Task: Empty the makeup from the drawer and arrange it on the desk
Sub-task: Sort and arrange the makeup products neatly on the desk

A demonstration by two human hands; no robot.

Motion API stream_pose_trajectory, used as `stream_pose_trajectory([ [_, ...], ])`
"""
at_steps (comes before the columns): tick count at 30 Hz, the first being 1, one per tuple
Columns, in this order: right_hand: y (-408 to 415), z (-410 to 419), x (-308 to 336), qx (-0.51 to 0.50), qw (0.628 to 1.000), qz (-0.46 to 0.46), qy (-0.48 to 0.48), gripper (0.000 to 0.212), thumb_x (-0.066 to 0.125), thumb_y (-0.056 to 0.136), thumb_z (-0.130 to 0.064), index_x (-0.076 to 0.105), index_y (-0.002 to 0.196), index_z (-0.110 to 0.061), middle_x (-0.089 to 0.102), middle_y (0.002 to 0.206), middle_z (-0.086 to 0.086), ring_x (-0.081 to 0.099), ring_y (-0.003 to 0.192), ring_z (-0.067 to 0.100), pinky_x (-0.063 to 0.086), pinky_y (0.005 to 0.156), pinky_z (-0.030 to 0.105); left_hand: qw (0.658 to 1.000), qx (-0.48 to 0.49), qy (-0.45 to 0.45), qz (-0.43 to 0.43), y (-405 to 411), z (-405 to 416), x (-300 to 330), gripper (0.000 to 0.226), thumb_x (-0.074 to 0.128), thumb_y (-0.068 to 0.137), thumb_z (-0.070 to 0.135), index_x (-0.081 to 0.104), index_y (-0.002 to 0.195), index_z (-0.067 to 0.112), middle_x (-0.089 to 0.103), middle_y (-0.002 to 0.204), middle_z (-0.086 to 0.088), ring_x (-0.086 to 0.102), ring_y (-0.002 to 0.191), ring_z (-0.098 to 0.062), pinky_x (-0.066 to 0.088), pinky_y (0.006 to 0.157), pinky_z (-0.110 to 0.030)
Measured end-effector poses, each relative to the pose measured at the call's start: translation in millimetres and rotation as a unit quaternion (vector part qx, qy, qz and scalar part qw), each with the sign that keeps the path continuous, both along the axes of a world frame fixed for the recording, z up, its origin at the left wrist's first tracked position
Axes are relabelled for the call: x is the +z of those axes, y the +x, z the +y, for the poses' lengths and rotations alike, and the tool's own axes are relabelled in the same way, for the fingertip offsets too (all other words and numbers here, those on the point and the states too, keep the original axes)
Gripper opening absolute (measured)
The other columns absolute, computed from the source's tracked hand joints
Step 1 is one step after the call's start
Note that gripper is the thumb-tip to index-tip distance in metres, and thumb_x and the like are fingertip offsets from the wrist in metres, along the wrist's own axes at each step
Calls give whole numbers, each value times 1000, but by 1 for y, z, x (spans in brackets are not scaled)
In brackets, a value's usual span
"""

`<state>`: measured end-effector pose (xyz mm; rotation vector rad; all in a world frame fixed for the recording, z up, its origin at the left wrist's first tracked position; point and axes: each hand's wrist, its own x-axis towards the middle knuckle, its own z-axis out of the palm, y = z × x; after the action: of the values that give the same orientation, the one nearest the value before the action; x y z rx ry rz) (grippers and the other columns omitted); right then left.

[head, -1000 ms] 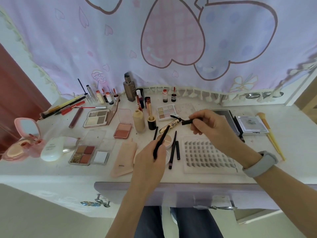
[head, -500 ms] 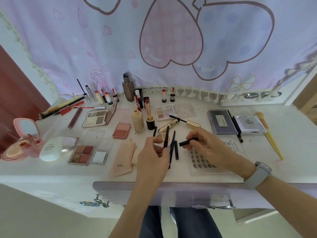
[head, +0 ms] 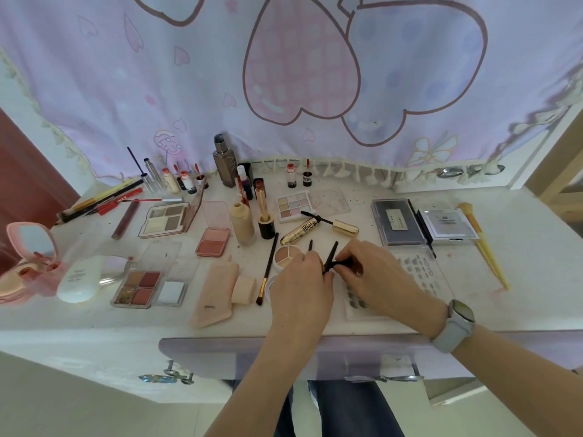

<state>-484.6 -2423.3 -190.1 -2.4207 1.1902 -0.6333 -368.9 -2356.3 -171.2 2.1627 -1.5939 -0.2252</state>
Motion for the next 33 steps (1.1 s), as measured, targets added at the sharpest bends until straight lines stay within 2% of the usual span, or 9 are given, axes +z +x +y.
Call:
stream_pose_trajectory([
  [7, -7, 0, 2, 32, 999, 1, -31, 20, 53, 90, -16, 60, 108, -13, 55, 90, -6, 48, 80, 8, 43, 78, 22, 998, 23, -30, -59, 6, 3, -6, 16, 49, 93, 34, 53, 99, 20, 56, 94, 6, 44, 80, -10, 32, 63, -24],
  [10, -7, 3, 1, 40, 998, 19, -54, 21, 57, 90, -18, 64, 107, -9, 63, 94, 2, 56, 85, 17, 46, 79, 27, 994, -3, -91, -68, 8, 1, -13, 14, 70, 78, 27, 62, 81, 16, 57, 82, 2, 55, 80, -17, 33, 57, -24],
  [12, -6, 3, -1, 61, 995, 32, -71, 23, 60, 85, -23, 69, 99, -8, 64, 81, 3, 58, 76, 20, 52, 69, 32, 990, -12, -118, -74, 12, 3, -20, 18, 80, 66, 21, 64, 75, 15, 60, 78, 0, 57, 72, -19, 35, 54, -24],
  [17, -7, 0, 5, 51, 997, 51, -27, 32, 51, 91, -37, 66, 111, -17, 57, 83, -5, 46, 79, 7, 40, 74, 21, 988, -20, -136, -75, 23, 8, -29, 27, 78, 67, 16, 66, 91, 15, 63, 94, -2, 59, 82, -23, 46, 64, -33],
  [21, -19, -29, 11, -65, 994, 42, -77, 30, 51, 92, -24, 62, 116, -10, 60, 106, 7, 51, 98, 18, 36, 84, 24, 985, -34, -149, -78, 24, 5, -31, 21, 74, 72, 16, 67, 92, 16, 65, 96, 0, 61, 88, -23, 47, 70, -36],
  [24, -25, -57, 10, -175, 965, 179, -76, 40, 48, 91, -36, 55, 121, -12, 50, 123, 12, 44, 113, 31, 37, 92, 39, 981, -58, -161, -90, 18, -3, -26, 19, 57, 80, 26, 68, 93, 19, 66, 95, 4, 63, 91, -19, 48, 76, -35],
  [27, -23, -72, 9, -202, 941, 267, -59, 45, 44, 90, -44, 53, 117, -9, 47, 125, 14, 44, 111, 34, 36, 91, 40, 978, -106, -135, -116, 11, -15, -22, 36, 39, 82, 37, 70, 91, 22, 69, 93, 6, 65, 90, -14, 48, 78, -36],
  [31, -17, -77, 7, -211, 927, 298, -87, 45, 44, 89, -46, 51, 111, -7, 49, 117, 14, 47, 104, 33, 36, 87, 39, 975, -148, -64, -153, 8, -32, -22, 44, 35, 83, 48, 72, 86, 24, 71, 90, 8, 67, 90, -13, 51, 73, -42],
  [33, -14, -80, 8, -220, 927, 289, -94, 44, 46, 89, -45, 50, 109, -6, 51, 114, 14, 48, 102, 32, 35, 85, 38, 973, -165, -47, -155, 9, -35, -23, 53, 27, 84, 52, 71, 92, 22, 70, 95, 8, 65, 98, -14, 46, 81, -48],
])
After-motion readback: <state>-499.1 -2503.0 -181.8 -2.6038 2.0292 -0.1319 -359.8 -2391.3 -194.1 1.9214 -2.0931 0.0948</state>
